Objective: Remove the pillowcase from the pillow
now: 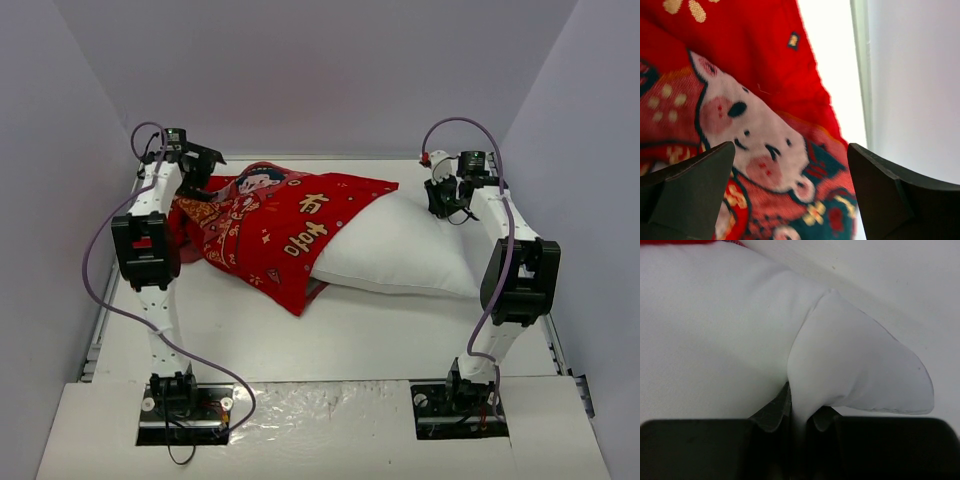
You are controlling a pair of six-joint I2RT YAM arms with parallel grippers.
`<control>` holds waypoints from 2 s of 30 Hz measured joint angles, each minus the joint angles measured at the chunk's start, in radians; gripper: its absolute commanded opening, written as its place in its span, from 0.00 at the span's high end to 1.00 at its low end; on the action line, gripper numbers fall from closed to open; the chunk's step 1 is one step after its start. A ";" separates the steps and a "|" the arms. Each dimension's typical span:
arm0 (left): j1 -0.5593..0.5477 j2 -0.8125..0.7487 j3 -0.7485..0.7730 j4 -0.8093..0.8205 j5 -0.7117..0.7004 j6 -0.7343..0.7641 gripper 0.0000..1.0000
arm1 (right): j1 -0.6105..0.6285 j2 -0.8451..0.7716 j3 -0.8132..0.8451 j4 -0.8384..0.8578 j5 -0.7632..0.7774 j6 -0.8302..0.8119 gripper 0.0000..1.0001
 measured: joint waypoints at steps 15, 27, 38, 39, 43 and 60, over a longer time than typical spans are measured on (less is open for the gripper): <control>-0.048 0.002 0.440 -0.499 -0.119 -0.094 0.06 | 0.014 0.000 0.000 0.005 0.012 0.005 1.00; -0.109 0.112 0.438 -0.596 -0.118 -0.090 0.10 | 0.022 0.000 0.001 0.006 0.019 0.011 1.00; -0.116 0.143 0.334 -0.424 -0.060 -0.072 0.98 | 0.026 -0.019 0.001 0.005 0.016 0.016 1.00; -0.111 0.122 0.284 -0.374 -0.041 -0.068 0.98 | 0.025 -0.024 0.001 0.003 0.015 0.018 1.00; -0.071 0.029 0.098 -0.158 0.034 -0.042 0.98 | 0.011 -0.043 0.003 -0.011 -0.005 0.019 1.00; 0.225 -0.346 -0.062 0.108 0.166 0.084 0.98 | -0.248 -0.064 0.256 0.016 -0.184 0.109 1.00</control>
